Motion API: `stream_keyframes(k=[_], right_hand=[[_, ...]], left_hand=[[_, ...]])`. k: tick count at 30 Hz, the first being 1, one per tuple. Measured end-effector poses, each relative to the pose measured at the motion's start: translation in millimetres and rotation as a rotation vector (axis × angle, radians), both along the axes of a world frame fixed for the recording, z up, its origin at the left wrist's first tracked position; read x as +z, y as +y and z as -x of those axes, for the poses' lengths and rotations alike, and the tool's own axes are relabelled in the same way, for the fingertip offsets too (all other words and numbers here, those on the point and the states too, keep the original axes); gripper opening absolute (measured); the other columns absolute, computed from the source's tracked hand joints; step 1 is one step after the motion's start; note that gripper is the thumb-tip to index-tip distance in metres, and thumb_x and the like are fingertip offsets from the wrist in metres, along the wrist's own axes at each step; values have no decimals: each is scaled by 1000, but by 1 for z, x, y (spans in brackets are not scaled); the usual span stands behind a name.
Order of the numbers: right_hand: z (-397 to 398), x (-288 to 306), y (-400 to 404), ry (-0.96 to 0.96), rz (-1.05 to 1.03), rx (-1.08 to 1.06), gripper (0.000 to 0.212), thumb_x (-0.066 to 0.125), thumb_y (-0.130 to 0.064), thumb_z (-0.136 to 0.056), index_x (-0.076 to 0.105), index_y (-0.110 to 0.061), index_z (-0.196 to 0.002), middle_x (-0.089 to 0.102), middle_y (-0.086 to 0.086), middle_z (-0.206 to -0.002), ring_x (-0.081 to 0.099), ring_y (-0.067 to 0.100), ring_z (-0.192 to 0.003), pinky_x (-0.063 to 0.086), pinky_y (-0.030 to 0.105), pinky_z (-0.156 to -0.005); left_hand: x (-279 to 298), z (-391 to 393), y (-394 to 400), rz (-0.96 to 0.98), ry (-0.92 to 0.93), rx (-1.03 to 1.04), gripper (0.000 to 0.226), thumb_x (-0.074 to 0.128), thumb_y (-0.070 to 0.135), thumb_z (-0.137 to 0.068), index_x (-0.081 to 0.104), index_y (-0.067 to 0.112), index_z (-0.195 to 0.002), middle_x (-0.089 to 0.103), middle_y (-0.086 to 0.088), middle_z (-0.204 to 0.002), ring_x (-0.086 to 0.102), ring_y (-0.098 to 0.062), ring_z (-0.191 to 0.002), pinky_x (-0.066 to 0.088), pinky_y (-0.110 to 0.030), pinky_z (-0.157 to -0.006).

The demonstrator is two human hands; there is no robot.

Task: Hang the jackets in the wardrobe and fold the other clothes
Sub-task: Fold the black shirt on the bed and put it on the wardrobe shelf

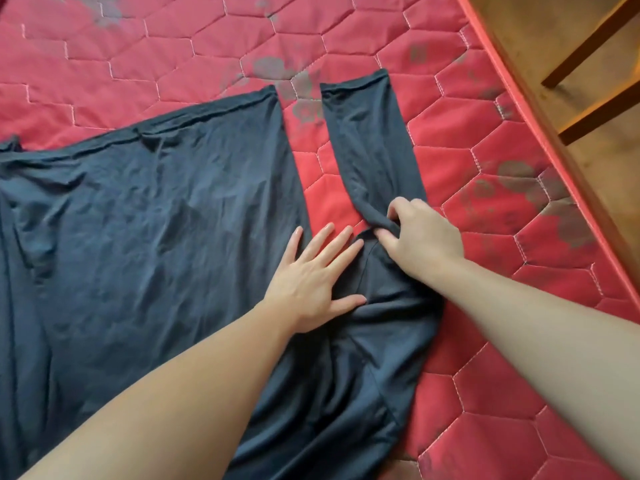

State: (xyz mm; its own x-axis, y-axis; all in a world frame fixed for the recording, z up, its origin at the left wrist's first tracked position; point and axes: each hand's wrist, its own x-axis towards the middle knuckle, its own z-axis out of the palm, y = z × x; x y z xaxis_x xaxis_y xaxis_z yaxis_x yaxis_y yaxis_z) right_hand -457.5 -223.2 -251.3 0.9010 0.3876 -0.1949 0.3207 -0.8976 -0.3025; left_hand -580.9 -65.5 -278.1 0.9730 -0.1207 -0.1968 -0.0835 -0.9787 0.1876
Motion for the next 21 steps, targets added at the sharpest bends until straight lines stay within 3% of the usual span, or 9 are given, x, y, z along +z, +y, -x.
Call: stream_keyframes(k=[2,5,9,10,12,14,16,18,21], right_hand=[[-11,-1,2,56,-225,-98,10,59,-26,-90,60,-16,-91,57,5,-91,56,27,-87,33,29,-70],[-15,0,-11,50,-480,-278,14,57,-13,-91,61,-9,-78,57,6,-82,50,21,-79,27,20,-70],[-26,-6,-18,29,-456,-406,16,57,-18,-90,63,-9,-78,61,6,-82,56,25,-84,31,24,-72],[-35,-6,-14,18,-460,-457,16,60,-26,-89,63,-11,-84,63,6,-85,57,25,-86,34,26,-75],[-58,-4,1,70,-383,-504,36,66,-47,-83,61,-15,-99,63,3,-92,56,22,-90,39,30,-80],[-79,-3,15,185,-205,-470,43,66,-58,-77,59,-18,-92,61,-2,-86,54,23,-85,40,33,-73],[-88,0,26,235,-110,-351,34,65,-47,-79,58,-14,-76,58,-1,-72,54,26,-77,35,33,-63],[-89,9,32,271,-285,-315,26,63,-29,-81,53,-10,-66,50,-1,-61,48,18,-63,33,34,-54],[-89,48,32,495,-874,-592,15,63,-17,-84,57,-17,-71,52,-1,-69,50,8,-62,41,26,-60]], left_hand=[[-4,4,2,21,-25,48,86,29,75,-85,14,28,-155,8,7,-163,0,-12,-150,-5,-48,-120],[-7,5,1,52,-58,101,89,35,71,-86,20,16,-154,13,1,-161,7,-11,-149,1,-47,-120],[-8,4,2,75,-89,103,90,42,68,-84,27,12,-152,20,-1,-160,14,-13,-148,7,-48,-119],[-9,4,2,82,-97,101,90,44,67,-83,29,11,-152,21,-2,-160,16,-14,-148,9,-49,-119],[-10,4,3,92,-120,97,90,47,66,-81,31,11,-151,24,-2,-159,19,-14,-147,11,-49,-118],[-13,4,3,84,-147,94,91,49,66,-79,32,12,-151,25,-1,-159,19,-14,-147,12,-49,-118],[-16,3,4,79,-165,96,92,50,65,-78,32,12,-151,25,-1,-159,20,-14,-147,12,-49,-119],[-16,4,4,101,-158,102,92,51,65,-77,32,13,-151,25,0,-159,20,-13,-147,13,-49,-119],[-17,4,4,123,-141,109,92,50,65,-76,32,16,-151,24,2,-159,19,-12,-147,10,-47,-119]])
